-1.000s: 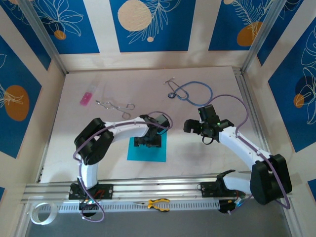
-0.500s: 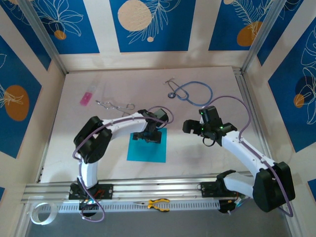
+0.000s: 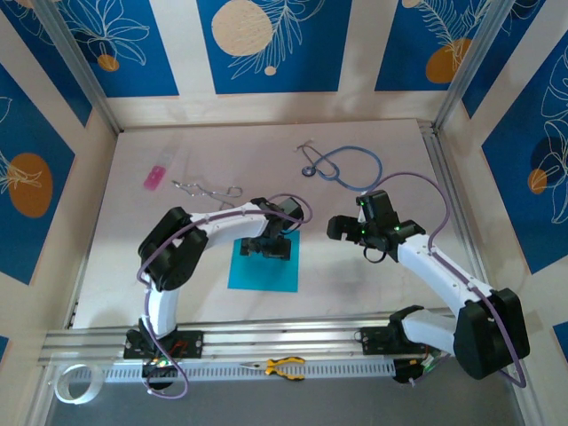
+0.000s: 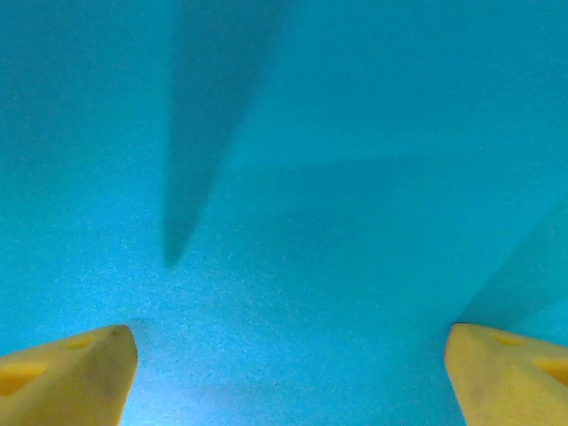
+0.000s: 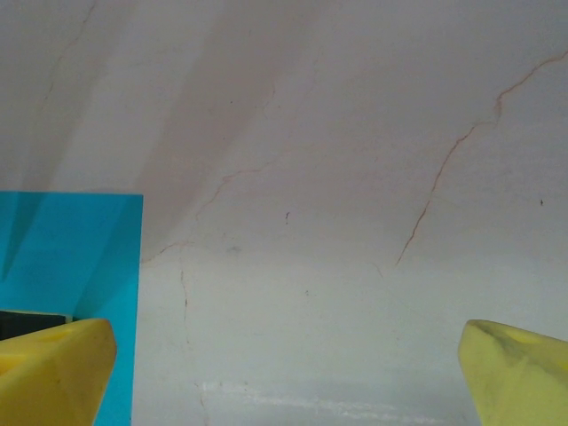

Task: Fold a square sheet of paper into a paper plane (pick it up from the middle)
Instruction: First fold the square sheet of paper in half at the center of the table.

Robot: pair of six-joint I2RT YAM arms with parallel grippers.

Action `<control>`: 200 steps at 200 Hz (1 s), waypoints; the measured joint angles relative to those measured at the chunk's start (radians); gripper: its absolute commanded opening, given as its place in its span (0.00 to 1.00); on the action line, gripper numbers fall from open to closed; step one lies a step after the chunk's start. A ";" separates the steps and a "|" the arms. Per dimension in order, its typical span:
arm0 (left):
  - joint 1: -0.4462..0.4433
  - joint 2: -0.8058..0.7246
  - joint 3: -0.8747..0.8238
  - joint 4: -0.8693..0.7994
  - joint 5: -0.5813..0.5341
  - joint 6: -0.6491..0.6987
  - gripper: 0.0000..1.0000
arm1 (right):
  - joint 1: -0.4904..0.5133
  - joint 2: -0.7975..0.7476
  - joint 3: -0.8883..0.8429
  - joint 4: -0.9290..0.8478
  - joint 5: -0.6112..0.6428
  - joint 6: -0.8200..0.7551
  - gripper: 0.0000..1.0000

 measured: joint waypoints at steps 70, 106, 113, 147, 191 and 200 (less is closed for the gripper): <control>0.000 0.011 0.005 0.001 0.011 -0.008 0.90 | 0.000 0.017 0.000 -0.002 -0.005 -0.012 0.99; 0.003 0.010 -0.011 0.027 0.034 -0.023 0.89 | 0.000 0.017 0.000 -0.002 -0.011 -0.019 0.99; 0.005 0.010 -0.014 0.030 0.039 -0.026 0.89 | 0.000 0.018 0.000 -0.002 -0.012 -0.019 0.99; 0.005 0.004 -0.025 0.043 0.050 -0.027 0.88 | 0.000 0.021 0.000 -0.002 -0.015 -0.019 0.99; 0.005 -0.004 -0.037 0.055 0.053 -0.031 0.86 | 0.001 0.021 0.000 -0.003 -0.015 -0.018 0.99; 0.005 -0.007 -0.041 0.061 0.053 -0.031 0.86 | 0.001 0.021 0.000 -0.003 -0.015 -0.018 0.99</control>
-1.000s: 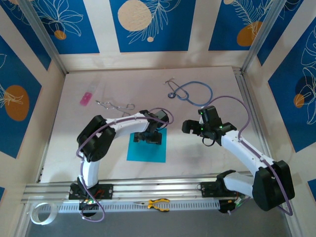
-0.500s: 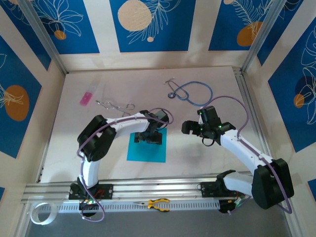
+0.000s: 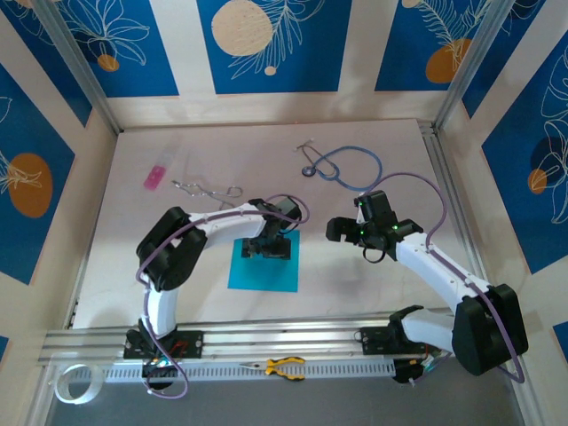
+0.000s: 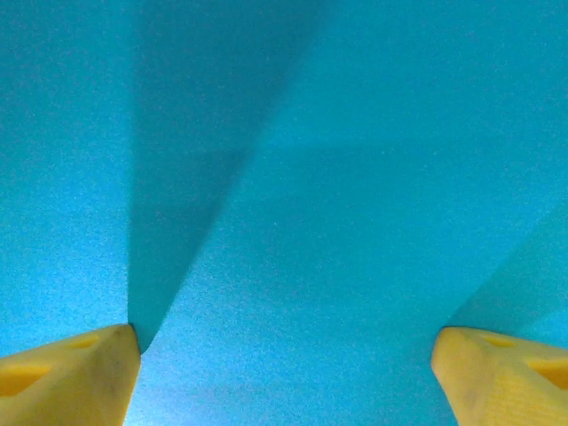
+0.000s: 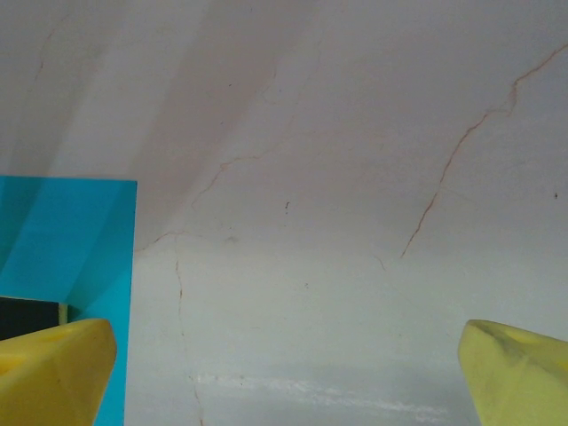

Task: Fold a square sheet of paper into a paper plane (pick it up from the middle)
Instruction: First fold the square sheet of paper in half at the center of the table.

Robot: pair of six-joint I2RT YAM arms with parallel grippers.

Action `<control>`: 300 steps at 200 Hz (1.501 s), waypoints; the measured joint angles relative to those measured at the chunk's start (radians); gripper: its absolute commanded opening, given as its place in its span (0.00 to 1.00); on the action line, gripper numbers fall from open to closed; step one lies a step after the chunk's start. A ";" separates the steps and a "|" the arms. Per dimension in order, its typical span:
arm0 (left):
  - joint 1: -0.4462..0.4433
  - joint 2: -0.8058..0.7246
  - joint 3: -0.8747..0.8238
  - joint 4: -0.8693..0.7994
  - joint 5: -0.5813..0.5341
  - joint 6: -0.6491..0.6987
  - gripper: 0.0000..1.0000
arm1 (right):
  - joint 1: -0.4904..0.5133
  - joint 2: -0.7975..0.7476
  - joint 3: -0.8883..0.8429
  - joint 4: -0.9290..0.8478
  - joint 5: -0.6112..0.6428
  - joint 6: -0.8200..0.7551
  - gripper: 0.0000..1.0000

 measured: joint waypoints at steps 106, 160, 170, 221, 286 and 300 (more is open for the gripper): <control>0.000 -0.014 -0.015 0.021 0.003 -0.002 0.79 | 0.010 0.000 0.000 -0.003 0.000 0.000 0.99; 0.000 -0.025 -0.026 0.043 0.000 -0.001 0.65 | 0.018 0.000 0.001 -0.005 0.001 0.001 0.99; 0.000 -0.030 -0.031 0.049 -0.001 0.000 0.61 | 0.020 0.000 0.001 -0.005 0.002 0.001 0.99; 0.000 -0.048 -0.053 0.076 -0.006 0.006 0.46 | 0.021 0.000 0.002 -0.020 0.013 0.012 0.99; 0.000 -0.101 -0.056 0.127 0.044 0.019 0.46 | 0.054 -0.028 0.014 -0.049 0.092 0.043 0.99; 0.000 -0.103 -0.047 0.134 0.068 0.029 0.44 | 0.053 -0.047 0.014 -0.045 0.103 0.056 0.99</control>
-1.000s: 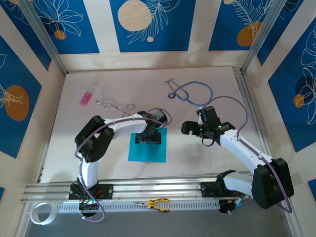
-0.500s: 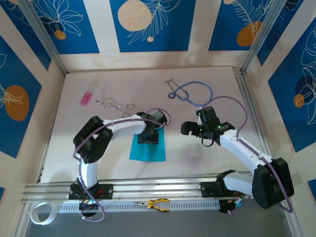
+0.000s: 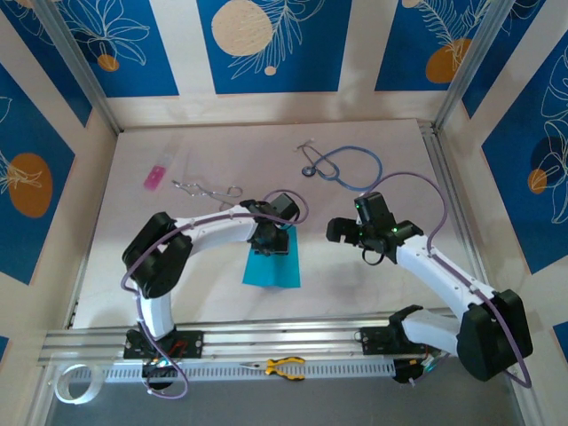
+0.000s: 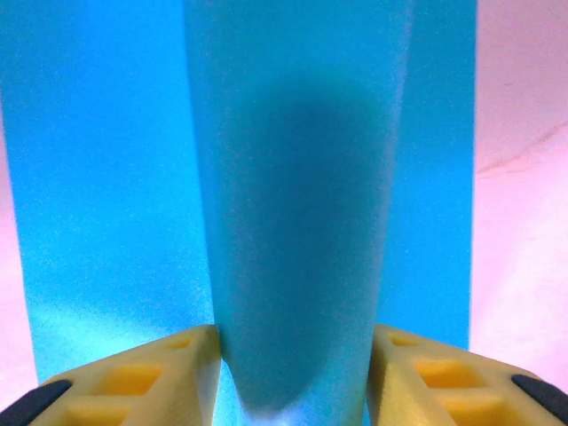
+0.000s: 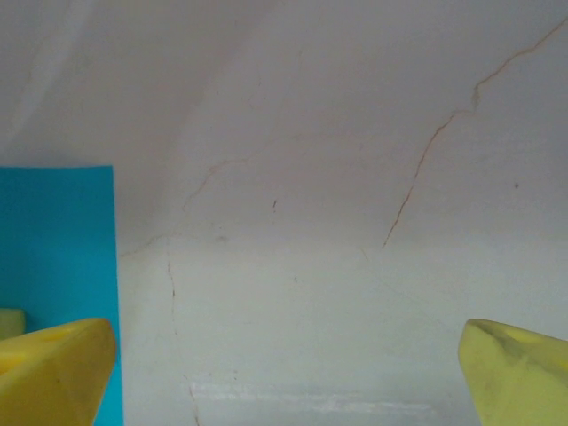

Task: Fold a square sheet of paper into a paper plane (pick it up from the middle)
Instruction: First fold the square sheet of paper in half at the center of the table.

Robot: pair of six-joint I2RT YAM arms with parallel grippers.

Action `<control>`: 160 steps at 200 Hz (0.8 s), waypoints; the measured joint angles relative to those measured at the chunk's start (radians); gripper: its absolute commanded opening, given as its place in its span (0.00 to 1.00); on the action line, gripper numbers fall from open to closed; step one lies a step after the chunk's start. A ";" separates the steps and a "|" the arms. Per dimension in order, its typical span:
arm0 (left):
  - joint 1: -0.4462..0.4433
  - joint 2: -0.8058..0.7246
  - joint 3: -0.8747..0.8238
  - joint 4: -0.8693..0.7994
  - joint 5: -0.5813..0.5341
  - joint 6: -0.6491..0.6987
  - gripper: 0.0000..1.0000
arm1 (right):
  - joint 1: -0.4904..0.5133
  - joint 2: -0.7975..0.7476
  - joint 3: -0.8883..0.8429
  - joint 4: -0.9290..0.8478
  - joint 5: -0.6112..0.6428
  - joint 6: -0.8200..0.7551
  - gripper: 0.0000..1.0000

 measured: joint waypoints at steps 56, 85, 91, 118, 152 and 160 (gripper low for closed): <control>0.010 -0.018 0.017 0.049 0.108 0.006 0.41 | -0.060 -0.005 0.001 0.004 -0.049 0.063 0.99; 0.038 -0.052 0.003 0.152 0.235 -0.006 0.38 | -0.179 0.014 0.001 0.019 -0.196 0.118 0.99; 0.049 -0.061 -0.011 0.194 0.273 -0.018 0.37 | -0.201 0.019 0.001 0.027 -0.227 0.129 0.99; 0.100 -0.082 -0.099 0.395 0.430 -0.097 0.36 | -0.271 0.047 0.001 0.056 -0.346 0.183 0.99; 0.140 -0.082 -0.183 0.605 0.560 -0.193 0.36 | -0.284 0.053 -0.007 0.113 -0.456 0.231 0.99; 0.147 -0.082 -0.197 0.642 0.580 -0.210 0.37 | -0.283 0.052 -0.013 0.135 -0.479 0.242 0.99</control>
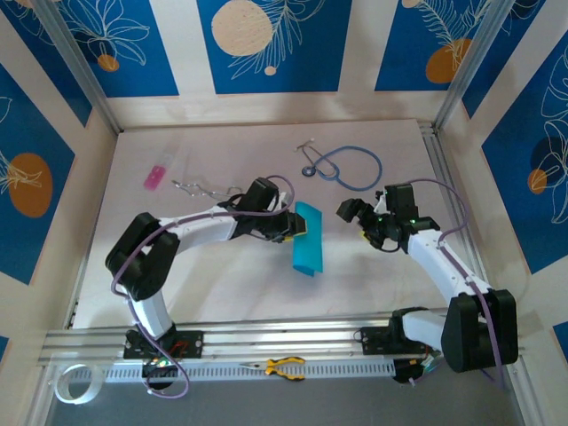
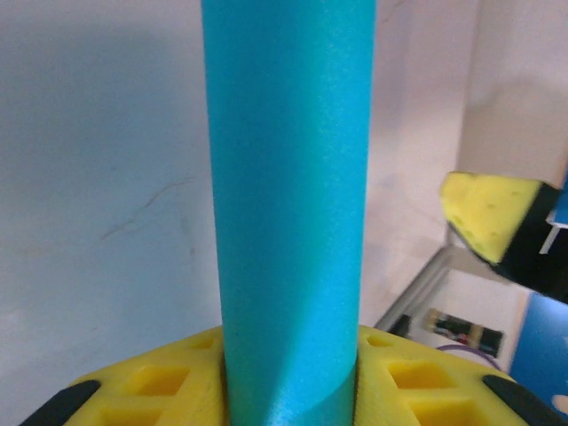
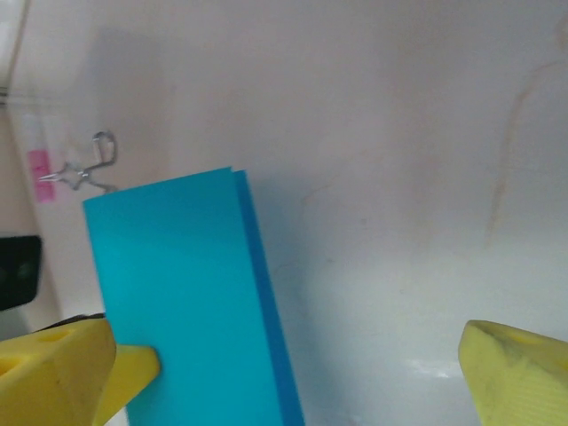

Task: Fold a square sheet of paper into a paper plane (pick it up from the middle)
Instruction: First fold the square sheet of paper in half at the center of the table.

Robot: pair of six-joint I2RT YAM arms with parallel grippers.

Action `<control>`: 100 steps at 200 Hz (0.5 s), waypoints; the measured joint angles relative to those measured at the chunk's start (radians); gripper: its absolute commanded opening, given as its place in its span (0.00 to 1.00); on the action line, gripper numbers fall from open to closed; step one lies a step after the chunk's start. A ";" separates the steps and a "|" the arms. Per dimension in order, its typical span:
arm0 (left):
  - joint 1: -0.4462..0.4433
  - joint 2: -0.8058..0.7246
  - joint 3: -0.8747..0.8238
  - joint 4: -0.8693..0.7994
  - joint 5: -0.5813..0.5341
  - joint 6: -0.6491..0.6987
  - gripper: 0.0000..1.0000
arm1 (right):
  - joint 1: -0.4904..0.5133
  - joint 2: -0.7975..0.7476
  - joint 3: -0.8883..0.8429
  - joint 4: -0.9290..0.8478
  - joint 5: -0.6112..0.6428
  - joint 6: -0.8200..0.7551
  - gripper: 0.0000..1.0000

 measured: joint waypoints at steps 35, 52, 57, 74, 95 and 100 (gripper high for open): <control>0.032 0.000 -0.058 0.085 0.025 -0.029 0.37 | 0.026 -0.002 -0.020 0.071 -0.051 0.036 1.00; 0.041 0.001 -0.079 0.092 0.024 -0.027 0.38 | 0.049 0.000 -0.029 0.098 -0.059 0.037 0.98; 0.043 0.003 -0.082 0.091 0.022 -0.023 0.38 | 0.059 0.003 -0.031 0.106 -0.058 0.036 0.97; 0.043 0.008 -0.084 0.089 0.009 -0.005 0.39 | 0.104 0.025 -0.034 0.116 -0.041 0.024 0.95; 0.043 0.016 -0.085 0.076 -0.021 0.028 0.39 | 0.151 0.064 -0.034 0.116 -0.018 0.007 0.84; 0.043 0.019 -0.085 0.071 -0.026 0.034 0.39 | 0.158 0.073 -0.034 0.117 -0.016 0.011 0.83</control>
